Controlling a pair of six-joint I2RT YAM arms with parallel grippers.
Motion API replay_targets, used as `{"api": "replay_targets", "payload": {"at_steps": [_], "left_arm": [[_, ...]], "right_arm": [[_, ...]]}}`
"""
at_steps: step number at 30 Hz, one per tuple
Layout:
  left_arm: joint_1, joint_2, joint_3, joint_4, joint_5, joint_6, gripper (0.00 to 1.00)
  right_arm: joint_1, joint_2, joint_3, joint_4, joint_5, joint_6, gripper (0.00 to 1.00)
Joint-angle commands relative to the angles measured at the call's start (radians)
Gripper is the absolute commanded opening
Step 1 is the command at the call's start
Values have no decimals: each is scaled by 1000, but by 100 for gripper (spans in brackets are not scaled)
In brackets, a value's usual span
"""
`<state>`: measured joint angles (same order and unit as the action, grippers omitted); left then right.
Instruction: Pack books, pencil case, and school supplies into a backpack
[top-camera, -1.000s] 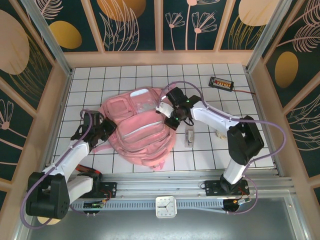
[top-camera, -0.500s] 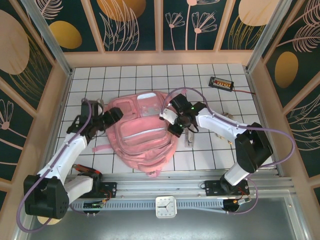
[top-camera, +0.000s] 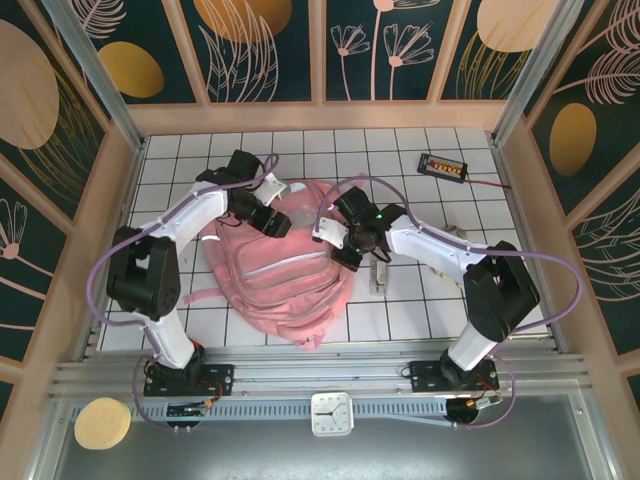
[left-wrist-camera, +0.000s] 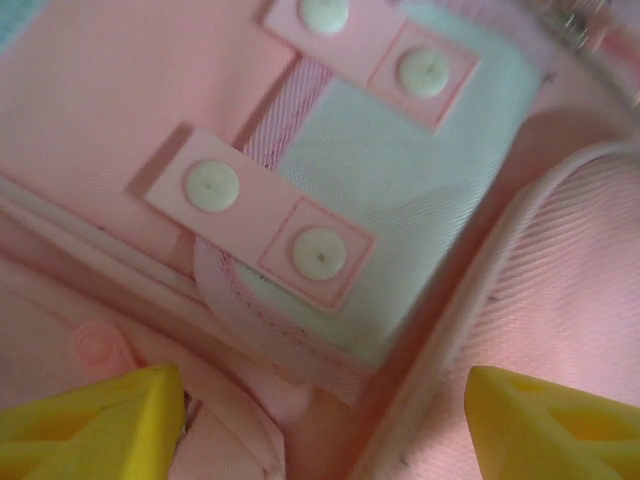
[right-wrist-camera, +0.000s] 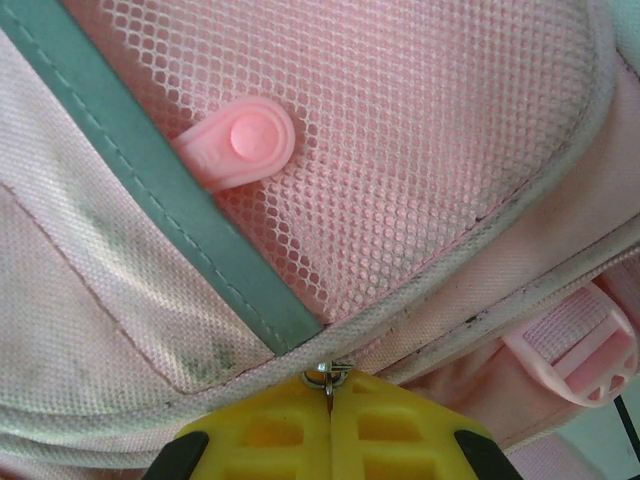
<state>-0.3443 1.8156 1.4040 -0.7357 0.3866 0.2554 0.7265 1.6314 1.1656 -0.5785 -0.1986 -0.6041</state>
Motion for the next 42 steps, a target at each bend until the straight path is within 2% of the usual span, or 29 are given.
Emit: {"api": "replay_targets", "payload": {"at_steps": [1, 4, 12, 18, 21, 27, 30, 32, 36, 40, 42], "left_arm": [[5, 56, 106, -101, 62, 159, 74], [-2, 103, 127, -125, 145, 195, 71], [-36, 126, 78, -177, 126, 225, 68], [-44, 90, 78, -235, 231, 226, 63], [-67, 68, 31, -248, 211, 218, 67], [-95, 36, 8, -264, 167, 188, 66], [-102, 39, 7, -268, 161, 182, 52], [-104, 55, 2, -264, 169, 183, 31], [-104, 96, 15, -251, 174, 159, 0], [-98, 151, 104, -214, 157, 1, 0], [-91, 177, 142, -207, 210, -44, 0]], "right_arm": [[14, -17, -2, 55, -6, -47, 0], [9, -12, -8, 60, 16, -61, 0], [-12, 3, 6, 65, 30, -85, 0], [-18, 20, -18, 82, 37, -101, 0], [-18, 27, -20, 92, 42, -102, 0], [-18, 40, -6, 107, 41, -99, 0], [-15, 47, 3, 111, 39, -94, 0], [-11, 49, 5, 119, 41, -94, 0], [-9, 58, 21, 114, 47, -98, 0], [-9, 51, 46, 44, 53, -102, 0], [-1, 33, 50, 1, 65, -105, 0]]}}
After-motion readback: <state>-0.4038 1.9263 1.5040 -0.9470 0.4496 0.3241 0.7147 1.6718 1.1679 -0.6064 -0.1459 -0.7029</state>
